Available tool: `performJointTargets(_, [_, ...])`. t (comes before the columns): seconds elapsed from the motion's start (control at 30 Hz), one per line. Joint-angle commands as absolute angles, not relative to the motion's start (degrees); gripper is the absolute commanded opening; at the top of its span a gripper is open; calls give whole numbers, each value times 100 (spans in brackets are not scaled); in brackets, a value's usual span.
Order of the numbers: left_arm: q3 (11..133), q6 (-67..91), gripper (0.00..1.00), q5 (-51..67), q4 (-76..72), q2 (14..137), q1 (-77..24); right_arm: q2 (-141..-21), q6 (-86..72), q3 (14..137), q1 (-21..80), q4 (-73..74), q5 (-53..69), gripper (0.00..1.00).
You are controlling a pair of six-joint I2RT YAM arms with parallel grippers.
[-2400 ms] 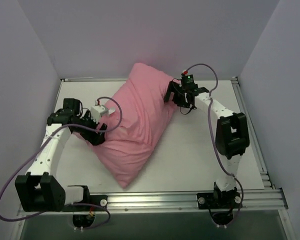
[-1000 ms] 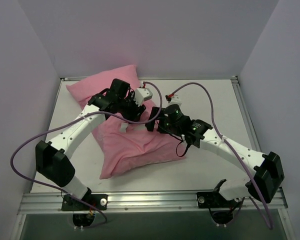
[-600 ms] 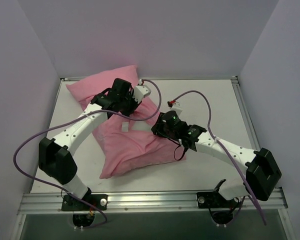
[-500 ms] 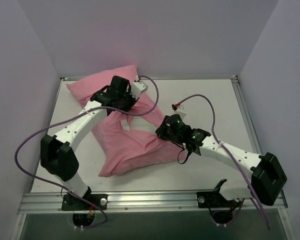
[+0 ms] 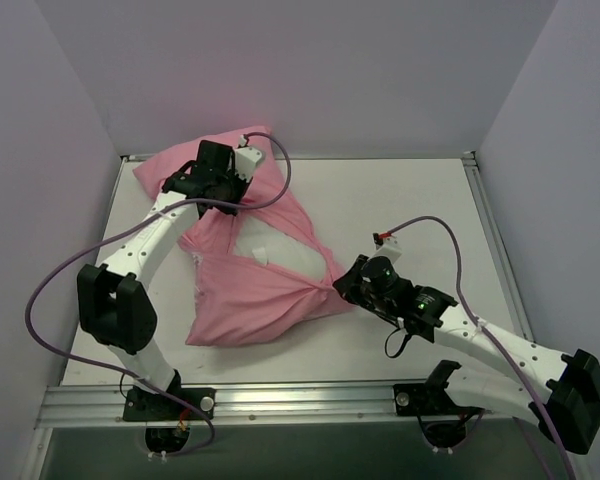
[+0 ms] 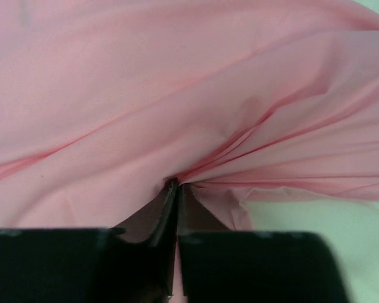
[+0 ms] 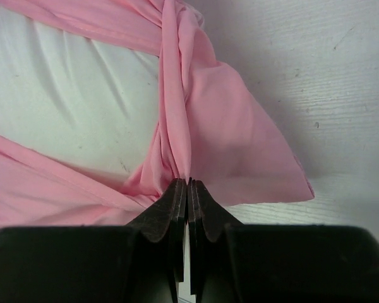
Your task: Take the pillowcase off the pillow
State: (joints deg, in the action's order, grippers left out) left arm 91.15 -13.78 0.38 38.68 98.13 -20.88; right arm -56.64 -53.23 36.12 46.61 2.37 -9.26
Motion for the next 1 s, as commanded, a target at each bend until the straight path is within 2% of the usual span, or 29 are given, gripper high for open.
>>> performJointTargets(0.0, [9132,-1485,19,130,3524,9379,-1916,-5862,-5072,3410,4685,205,-985,0])
performJointTargets(0.07, [9219,-1660,45,1113,3935,9273,-1942,-6169,-4975,3331,4685,-138,-765,0])
performJointTargets(0.1, [9333,-1774,68,1482,4077,9203,-1977,-6274,-4827,3227,4693,-506,-678,0])
performJointTargets(0.2, [9430,-2196,89,2389,4455,8730,-2328,-6539,-4807,2902,4685,-1201,-387,0])
performJointTargets(0.23, [9431,-2363,91,2495,4491,8641,-2468,-6522,-4842,2831,4685,-1326,-387,0])
performJointTargets(0.4, [9588,-2724,95,2892,4930,8428,-3470,-6179,-4957,2497,4667,-1722,-431,0])
performJointTargets(0.53, [9449,-3049,94,1795,4826,8893,-4191,-5942,-5027,2286,4641,-1951,-361,0])
performJointTargets(0.67, [9369,-3164,72,1283,4763,9526,-4614,-5994,-5142,2153,4605,-2162,-255,0])
performJointTargets(0.7, [9387,-3190,71,1335,4781,9701,-4693,-6003,-5142,2145,4597,-2171,-246,0])
performJointTargets(0.97, [9457,-3594,76,1731,4983,10133,-4755,-5924,-5247,1969,4535,-2285,-202,0])
